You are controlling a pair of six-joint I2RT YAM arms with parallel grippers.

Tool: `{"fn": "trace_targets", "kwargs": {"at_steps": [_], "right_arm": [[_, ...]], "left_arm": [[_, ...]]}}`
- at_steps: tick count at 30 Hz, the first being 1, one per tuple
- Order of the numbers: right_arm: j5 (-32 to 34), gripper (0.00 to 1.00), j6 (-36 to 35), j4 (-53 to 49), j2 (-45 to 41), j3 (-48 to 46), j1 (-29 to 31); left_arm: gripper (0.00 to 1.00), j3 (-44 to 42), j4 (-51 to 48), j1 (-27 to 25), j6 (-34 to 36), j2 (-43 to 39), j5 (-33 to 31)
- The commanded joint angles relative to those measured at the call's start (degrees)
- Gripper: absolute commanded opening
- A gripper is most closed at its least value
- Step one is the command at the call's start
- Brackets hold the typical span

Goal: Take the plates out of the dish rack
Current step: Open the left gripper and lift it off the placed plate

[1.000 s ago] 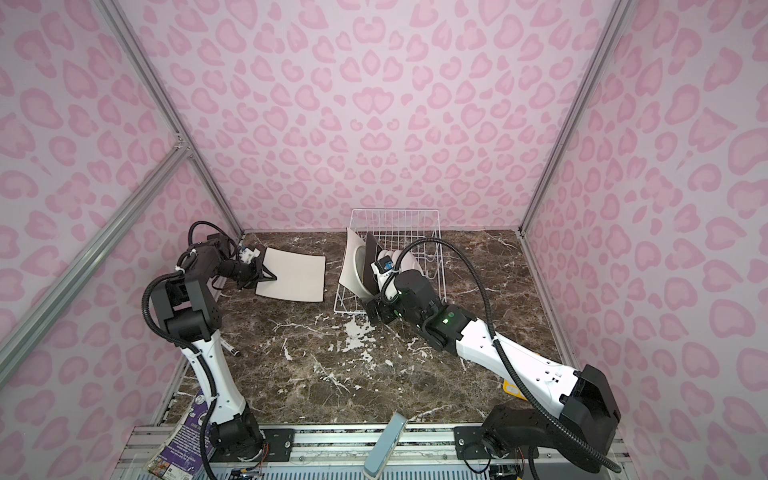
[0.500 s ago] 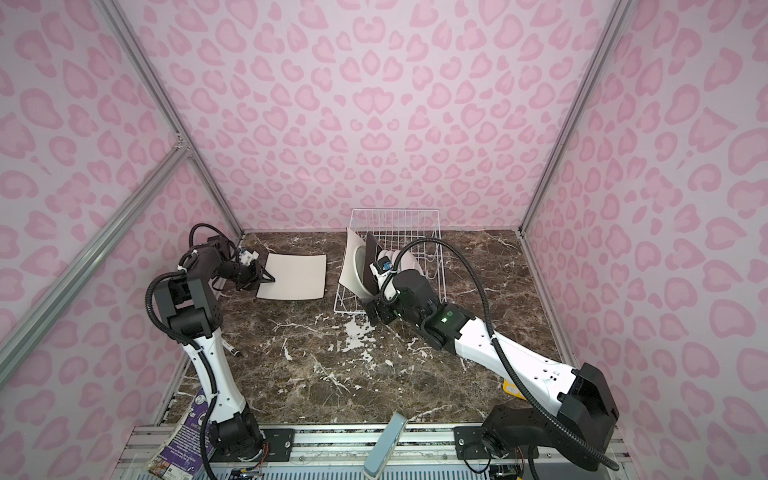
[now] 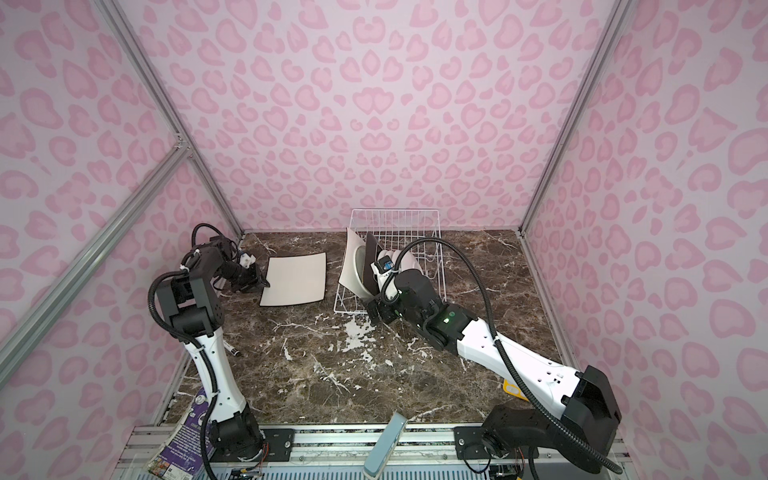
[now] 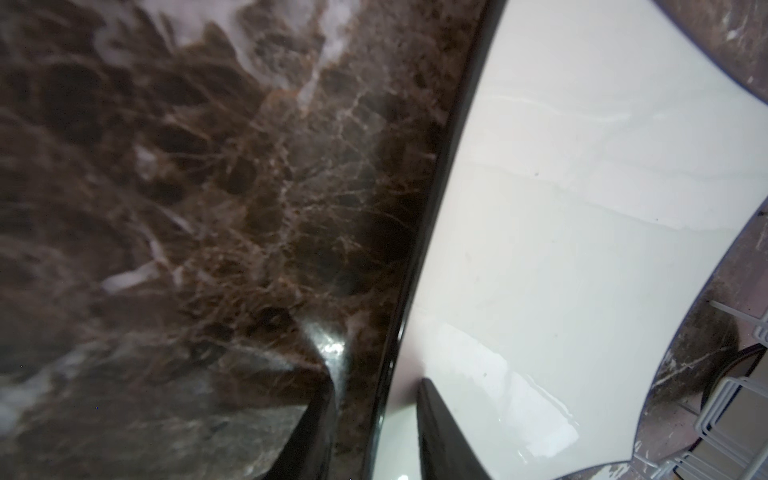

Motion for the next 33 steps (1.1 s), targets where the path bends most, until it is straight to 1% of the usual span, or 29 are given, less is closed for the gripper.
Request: {"fn": "trace_targets", "kwargs": {"at_steps": [1,2,3,4,6,13,15,17,19,22,25,28,30,31,33], "right_arm": [[1.52,0.99,-0.77,-0.10,-0.24,-0.38,0.02],[1.71,0.99,-0.85,-0.11,-0.34,-0.42,0.01],[1.90,0.99,-0.86,-0.09,-0.40,-0.44,0.01],[2.09,0.99,-0.88,-0.03,-0.49,-0.58,-0.02],[2.39,0.99,-0.86,0.07,-0.74,-0.68,0.01],[5.00,0.99,-1.21,1.42,-2.19,-1.90,0.03],[6.29,0.99,-0.95,1.72,-2.68,-2.07,-0.03],[7.94,0.99,-0.17,0.99,-2.79,-1.60,-0.07],[9.27,0.99,1.08,-0.65,-2.62,-0.62,-0.37],[9.41,0.99,2.15,-2.43,-2.19,0.60,-1.03],[9.14,0.99,2.86,-1.89,-2.17,0.43,-1.63],[8.41,0.99,3.34,-1.47,-2.08,0.37,-2.17],[7.55,0.99,3.88,-1.41,-1.91,0.52,-2.78],[6.92,0.99,4.13,-1.25,-1.77,0.47,-3.11],[5.76,0.99,4.57,-0.97,-1.31,0.56,-3.95]], "left_arm": [[0.40,-0.66,0.28,0.05,-0.66,-0.60,-2.97],[0.41,-0.85,0.48,0.04,-0.99,-1.14,-2.97],[0.45,-1.06,0.68,0.04,-1.31,-1.78,-2.97],[0.47,-1.37,0.91,0.04,-1.60,-2.40,-2.88],[0.54,-1.99,1.57,0.04,-1.79,-4.34,-2.20],[0.58,-4.57,4.93,-0.23,-3.13,-12.34,1.29],[0.60,-5.23,5.46,-0.39,-2.55,-14.98,4.28],[0.62,-5.58,5.67,-0.98,-2.10,-17.50,6.31],[0.63,-5.86,5.97,-1.88,-2.17,-20.05,6.75],[0.65,-5.72,6.22,-3.79,-2.38,-23.64,7.47],[0.68,-5.64,6.68,-6.39,-3.17,-26.68,7.84],[0.69,-5.82,8.06,-9.27,-5.25,-29.85,7.82],[0.74,-7.24,11.65,-11.37,-10.35,-32.29,7.39],[0.87,-8.34,13.54,-12.41,-12.22,-33.56,8.12],[0.88,-10.72,18.28,-15.15,-15.72,-36.25,8.94]]}}
